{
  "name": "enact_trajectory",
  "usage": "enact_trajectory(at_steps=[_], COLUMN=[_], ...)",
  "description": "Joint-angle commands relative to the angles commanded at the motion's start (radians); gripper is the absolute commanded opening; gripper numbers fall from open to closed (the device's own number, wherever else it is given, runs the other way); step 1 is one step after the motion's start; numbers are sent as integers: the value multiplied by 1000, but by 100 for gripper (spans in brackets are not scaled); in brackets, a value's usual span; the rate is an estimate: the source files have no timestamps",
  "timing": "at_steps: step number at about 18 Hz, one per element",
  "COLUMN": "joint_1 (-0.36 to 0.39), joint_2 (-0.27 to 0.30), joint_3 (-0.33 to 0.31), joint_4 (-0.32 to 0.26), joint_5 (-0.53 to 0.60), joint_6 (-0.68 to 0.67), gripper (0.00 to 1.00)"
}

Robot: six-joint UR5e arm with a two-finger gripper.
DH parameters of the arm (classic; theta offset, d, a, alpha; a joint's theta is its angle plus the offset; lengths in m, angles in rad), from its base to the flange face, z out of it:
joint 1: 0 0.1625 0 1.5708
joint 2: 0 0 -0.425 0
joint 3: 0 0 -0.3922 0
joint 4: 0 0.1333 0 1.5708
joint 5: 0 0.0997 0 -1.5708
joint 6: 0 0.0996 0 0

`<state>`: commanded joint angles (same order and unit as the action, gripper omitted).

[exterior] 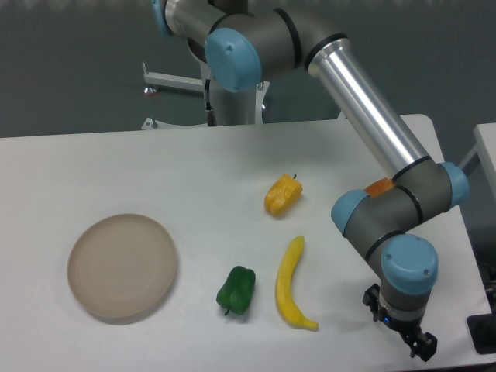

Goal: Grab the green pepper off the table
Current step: 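Move the open gripper over the green bell pepper beside the banana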

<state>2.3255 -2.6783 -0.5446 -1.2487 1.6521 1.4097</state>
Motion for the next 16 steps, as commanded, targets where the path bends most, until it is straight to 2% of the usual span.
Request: enact_trajectory(at_steps=[8,12,14,16], joint_1=[-23,-31,-31,-29], joint_2=[11,37,86,150], joint_3=[-6,-32,-89,-182], joint_4=[0,-5,-20,-34], joint_5=[3,5,2,-35], joint_6=[-26,-77,-121,-141], gripper=[100,100,100,100])
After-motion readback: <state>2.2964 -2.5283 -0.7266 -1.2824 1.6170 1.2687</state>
